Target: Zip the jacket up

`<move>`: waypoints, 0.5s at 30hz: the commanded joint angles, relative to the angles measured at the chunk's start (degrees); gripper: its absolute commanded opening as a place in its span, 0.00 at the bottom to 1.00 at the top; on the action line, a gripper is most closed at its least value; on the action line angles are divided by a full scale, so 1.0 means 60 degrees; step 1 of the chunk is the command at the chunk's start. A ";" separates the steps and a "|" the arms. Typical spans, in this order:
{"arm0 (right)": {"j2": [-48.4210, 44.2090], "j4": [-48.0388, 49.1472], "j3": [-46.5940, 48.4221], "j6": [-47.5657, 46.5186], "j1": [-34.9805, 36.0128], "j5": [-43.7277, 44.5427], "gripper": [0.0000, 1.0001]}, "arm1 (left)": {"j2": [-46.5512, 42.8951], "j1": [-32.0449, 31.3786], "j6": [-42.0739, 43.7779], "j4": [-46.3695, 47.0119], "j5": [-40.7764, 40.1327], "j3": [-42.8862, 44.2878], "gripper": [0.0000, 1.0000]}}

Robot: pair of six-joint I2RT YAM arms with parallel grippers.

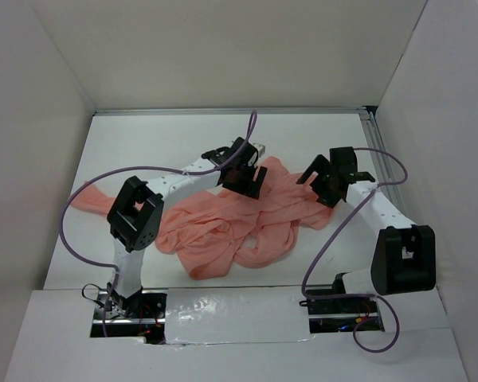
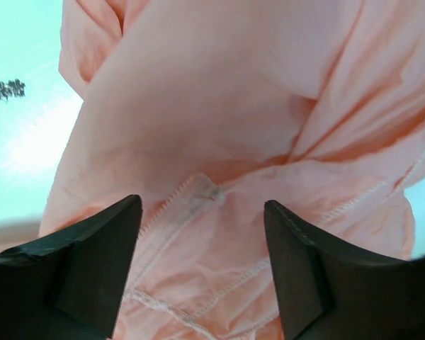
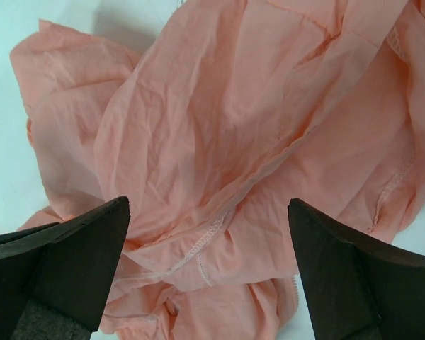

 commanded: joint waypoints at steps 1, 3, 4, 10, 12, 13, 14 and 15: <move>0.0126 0.0755 -0.0060 0.0175 -0.0240 -0.0320 0.99 | 0.0340 0.0039 0.0614 0.0180 0.0143 0.0211 0.80; 0.0301 0.0785 -0.0045 0.0204 -0.0371 -0.0379 0.99 | 0.0340 -0.0034 0.0703 0.0385 0.0321 -0.0094 0.79; 0.0345 0.0799 -0.0001 0.0204 -0.0415 -0.0394 0.99 | 0.0369 -0.0063 0.0645 0.0415 0.0321 -0.0184 0.78; 0.0770 0.1063 0.0087 0.0321 -0.0533 -0.0526 0.96 | 0.0778 -0.0195 0.0294 0.0269 -0.0089 -0.0303 0.59; 0.1047 0.1224 0.0145 0.0365 -0.0548 -0.0351 0.88 | 0.0911 -0.0195 0.0250 0.0109 -0.0118 -0.0025 0.23; 0.1165 0.1282 0.0291 0.0394 -0.0533 -0.0263 0.82 | 0.0984 -0.0181 0.0090 0.0050 -0.0133 0.0223 0.10; 0.1282 0.1356 0.0365 0.0438 -0.0533 -0.0190 0.69 | 0.1014 -0.0166 0.0015 -0.0009 -0.0133 0.0370 0.00; 0.1414 0.1443 0.0452 0.0439 -0.0519 0.0000 0.40 | 0.0912 -0.0152 -0.0043 -0.0097 -0.0466 0.0473 0.00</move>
